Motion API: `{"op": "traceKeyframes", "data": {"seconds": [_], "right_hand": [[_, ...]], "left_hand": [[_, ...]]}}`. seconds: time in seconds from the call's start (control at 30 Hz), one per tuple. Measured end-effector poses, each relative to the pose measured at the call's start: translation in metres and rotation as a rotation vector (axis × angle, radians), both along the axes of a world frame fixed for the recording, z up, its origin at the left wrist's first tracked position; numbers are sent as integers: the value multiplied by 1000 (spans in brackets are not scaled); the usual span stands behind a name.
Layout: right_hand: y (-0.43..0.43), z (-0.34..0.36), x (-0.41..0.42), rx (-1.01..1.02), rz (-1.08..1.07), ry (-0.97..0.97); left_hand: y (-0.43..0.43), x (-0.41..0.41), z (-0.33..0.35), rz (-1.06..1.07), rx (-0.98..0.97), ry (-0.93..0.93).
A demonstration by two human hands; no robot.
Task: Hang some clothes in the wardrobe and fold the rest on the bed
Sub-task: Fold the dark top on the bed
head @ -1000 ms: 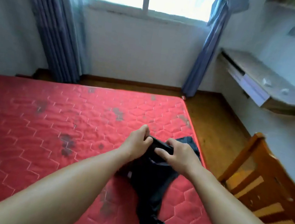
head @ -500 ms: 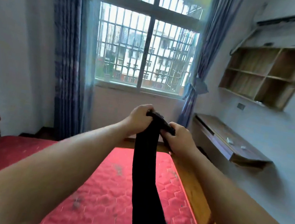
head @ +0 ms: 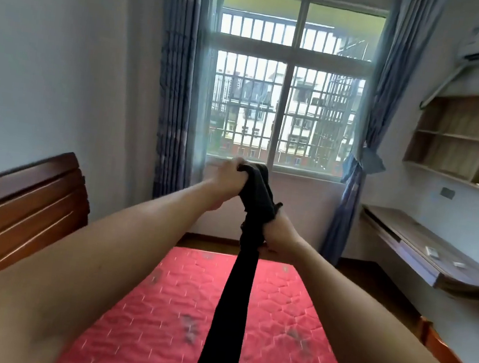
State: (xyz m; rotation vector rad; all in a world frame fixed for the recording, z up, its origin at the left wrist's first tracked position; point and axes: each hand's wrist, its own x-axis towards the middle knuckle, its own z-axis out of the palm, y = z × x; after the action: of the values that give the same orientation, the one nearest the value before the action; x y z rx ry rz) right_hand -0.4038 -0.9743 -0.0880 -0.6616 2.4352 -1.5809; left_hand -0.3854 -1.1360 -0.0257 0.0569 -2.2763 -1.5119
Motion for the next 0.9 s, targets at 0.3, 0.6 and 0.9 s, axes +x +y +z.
{"op": "traceKeyframes", "data": {"seconds": [0.3,0.6,0.9], "right_hand": [[-44,90,21,-423,-16,-19],[-26,15,17,-154,108,-143],[6,-30,-25,-56,73,37]], "left_hand": [[-59,78,-111,-405,-137,-753],[-43,46,-75,-192,123,-127],[-25,20,-24,-24,435,-114]]}}
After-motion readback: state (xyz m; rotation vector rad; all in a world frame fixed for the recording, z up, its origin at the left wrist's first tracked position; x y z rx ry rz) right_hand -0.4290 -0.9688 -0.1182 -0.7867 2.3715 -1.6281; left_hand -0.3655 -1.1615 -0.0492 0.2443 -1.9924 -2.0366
